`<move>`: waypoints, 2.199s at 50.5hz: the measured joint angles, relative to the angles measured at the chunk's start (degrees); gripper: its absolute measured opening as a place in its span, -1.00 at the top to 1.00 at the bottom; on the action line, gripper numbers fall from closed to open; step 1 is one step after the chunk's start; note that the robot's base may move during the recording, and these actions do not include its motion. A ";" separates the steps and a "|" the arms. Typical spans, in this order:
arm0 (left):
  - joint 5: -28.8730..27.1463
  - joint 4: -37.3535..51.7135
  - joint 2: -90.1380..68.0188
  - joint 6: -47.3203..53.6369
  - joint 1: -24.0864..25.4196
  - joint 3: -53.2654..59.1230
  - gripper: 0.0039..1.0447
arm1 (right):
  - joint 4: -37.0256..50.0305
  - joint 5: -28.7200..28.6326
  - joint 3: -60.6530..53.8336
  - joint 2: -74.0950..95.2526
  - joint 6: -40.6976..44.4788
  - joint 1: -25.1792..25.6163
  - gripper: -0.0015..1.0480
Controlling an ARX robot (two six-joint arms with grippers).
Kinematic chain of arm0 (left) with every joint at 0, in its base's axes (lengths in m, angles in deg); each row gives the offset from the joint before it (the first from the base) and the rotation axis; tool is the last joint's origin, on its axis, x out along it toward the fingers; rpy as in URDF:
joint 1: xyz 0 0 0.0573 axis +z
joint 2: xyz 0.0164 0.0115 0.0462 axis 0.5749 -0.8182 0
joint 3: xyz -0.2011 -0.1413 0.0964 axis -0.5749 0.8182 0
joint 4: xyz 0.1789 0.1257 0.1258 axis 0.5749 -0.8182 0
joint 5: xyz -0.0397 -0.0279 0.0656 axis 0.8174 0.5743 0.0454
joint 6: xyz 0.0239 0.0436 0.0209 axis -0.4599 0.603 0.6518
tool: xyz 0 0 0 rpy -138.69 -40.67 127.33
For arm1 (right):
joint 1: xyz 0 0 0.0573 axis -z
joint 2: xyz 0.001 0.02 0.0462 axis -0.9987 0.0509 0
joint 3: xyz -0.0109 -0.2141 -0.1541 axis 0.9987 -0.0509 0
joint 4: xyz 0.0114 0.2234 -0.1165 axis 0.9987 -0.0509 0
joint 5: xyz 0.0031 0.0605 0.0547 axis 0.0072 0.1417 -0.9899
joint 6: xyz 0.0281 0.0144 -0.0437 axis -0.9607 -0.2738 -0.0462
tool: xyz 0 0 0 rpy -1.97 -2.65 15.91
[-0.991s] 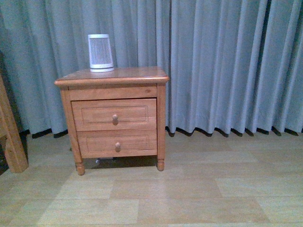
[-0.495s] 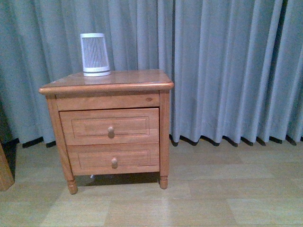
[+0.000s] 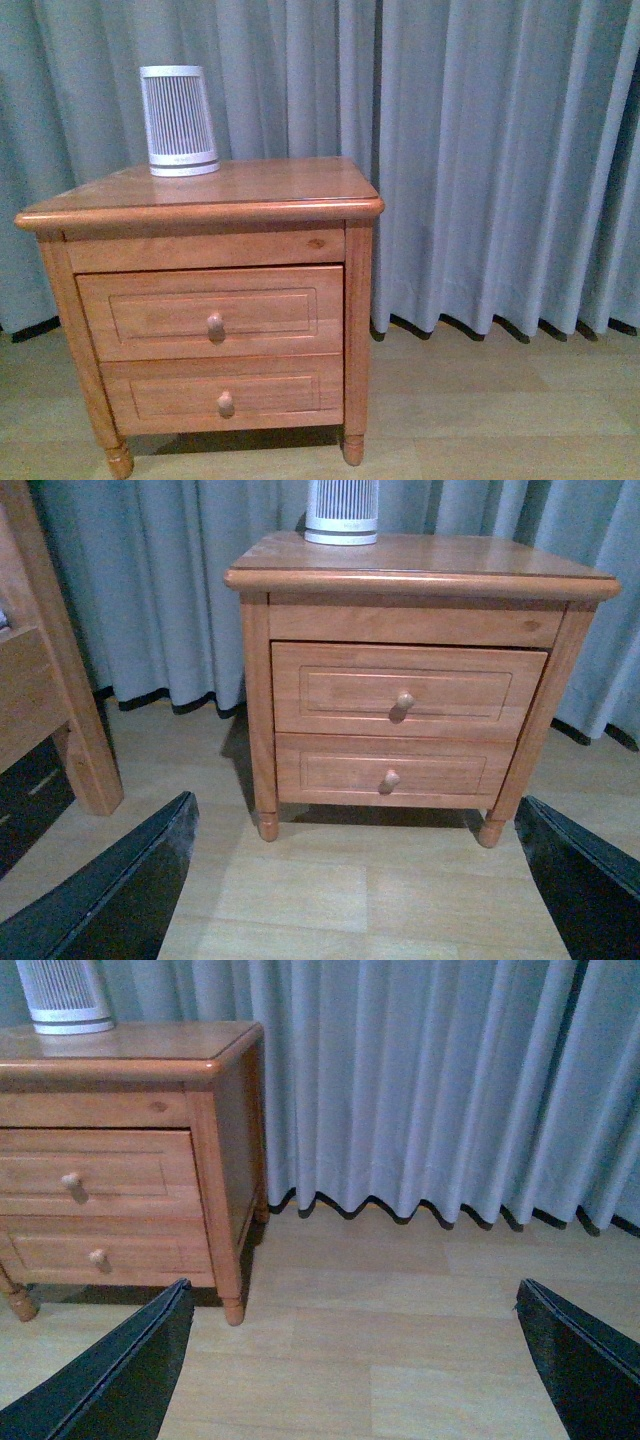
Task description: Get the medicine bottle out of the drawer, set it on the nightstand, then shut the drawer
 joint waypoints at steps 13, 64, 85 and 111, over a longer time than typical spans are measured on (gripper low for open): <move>13.29 -13.18 -23.58 -3.45 2.01 -15.19 -0.88 | 0.00 0.00 0.00 0.02 0.00 0.00 -0.87; -6.54 36.39 -133.74 -7.08 -12.22 -75.08 -0.88 | 0.00 -0.02 0.00 0.00 0.00 0.00 -0.87; -7.96 35.56 -140.85 -7.72 -10.27 -82.82 -0.88 | 0.00 0.00 0.00 0.00 0.00 0.00 -0.87; -10.54 35.63 -144.45 -8.59 -11.93 -85.90 -0.47 | 0.00 0.00 0.00 0.00 0.00 0.00 -0.87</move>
